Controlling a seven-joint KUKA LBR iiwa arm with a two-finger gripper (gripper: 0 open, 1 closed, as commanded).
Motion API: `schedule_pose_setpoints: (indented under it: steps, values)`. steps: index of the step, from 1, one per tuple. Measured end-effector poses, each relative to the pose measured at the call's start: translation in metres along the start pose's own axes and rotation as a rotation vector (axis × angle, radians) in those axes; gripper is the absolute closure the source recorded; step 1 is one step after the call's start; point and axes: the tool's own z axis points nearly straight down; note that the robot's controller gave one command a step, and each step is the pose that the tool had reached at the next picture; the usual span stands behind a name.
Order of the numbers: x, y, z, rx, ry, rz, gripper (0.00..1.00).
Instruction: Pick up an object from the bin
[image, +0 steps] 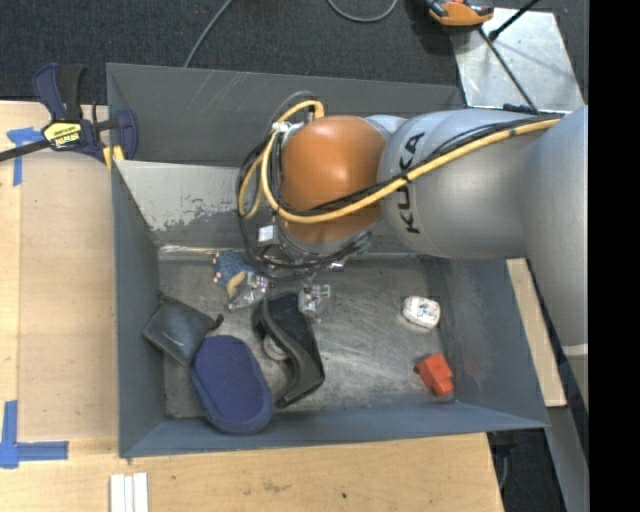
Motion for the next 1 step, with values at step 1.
schedule_pose_setpoints:
  steps: [1]
  values:
    - [0.0085, -0.0066, -0.0362, 0.009, -0.019, -0.026, 0.00]
